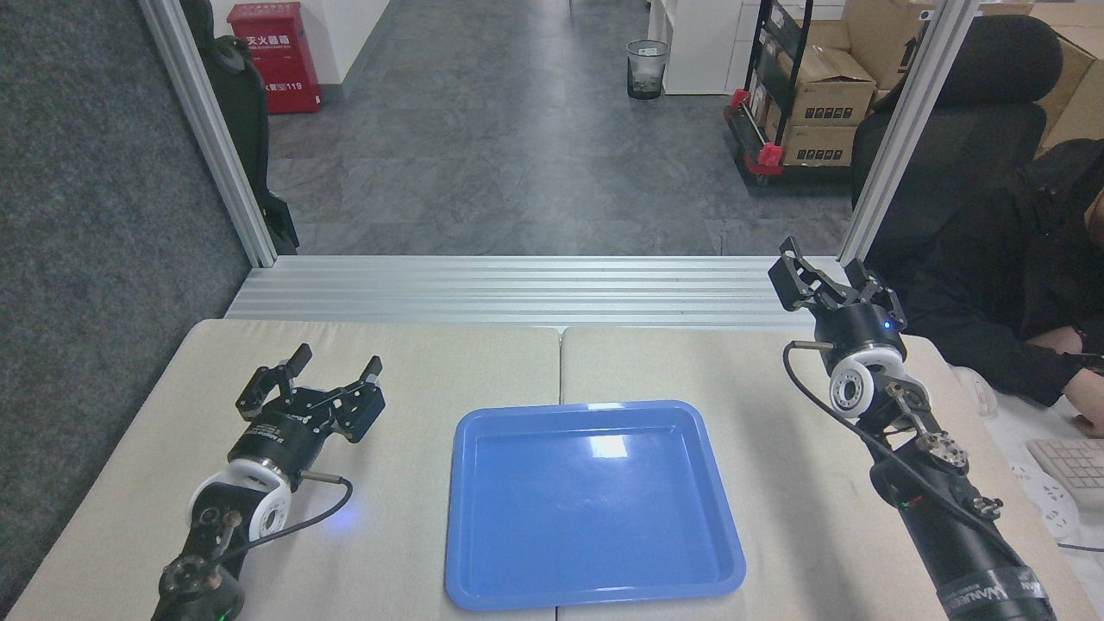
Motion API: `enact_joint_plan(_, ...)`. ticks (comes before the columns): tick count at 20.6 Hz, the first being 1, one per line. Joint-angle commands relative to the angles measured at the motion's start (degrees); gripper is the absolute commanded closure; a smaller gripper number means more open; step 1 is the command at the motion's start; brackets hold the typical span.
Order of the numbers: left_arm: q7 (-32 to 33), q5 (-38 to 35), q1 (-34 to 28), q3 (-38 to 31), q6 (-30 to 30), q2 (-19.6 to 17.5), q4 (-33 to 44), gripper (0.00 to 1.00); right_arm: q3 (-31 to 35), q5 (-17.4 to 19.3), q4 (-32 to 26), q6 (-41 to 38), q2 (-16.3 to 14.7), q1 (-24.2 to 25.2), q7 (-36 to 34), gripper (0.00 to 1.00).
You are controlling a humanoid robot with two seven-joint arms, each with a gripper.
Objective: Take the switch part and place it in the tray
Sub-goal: 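Move the open left gripper down toward the small white switch part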
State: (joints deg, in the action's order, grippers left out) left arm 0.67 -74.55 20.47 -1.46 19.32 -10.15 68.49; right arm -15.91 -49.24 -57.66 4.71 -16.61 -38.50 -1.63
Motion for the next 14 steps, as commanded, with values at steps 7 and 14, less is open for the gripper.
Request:
enact_joint_plan(7,-2.5,-4.7,-4.4,-7.9,2.4,-9.5,-7.2,0.0,0.0,0.0,0.0,0.0,0.0,0.0,0.0,0.01)
enact_joint_plan(14,-1.7,-5.0,-5.4,1.4,4.9,-8.5,-12.0,0.0,0.0,0.0,0.0,0.0,0.0,0.0,0.0,0.01)
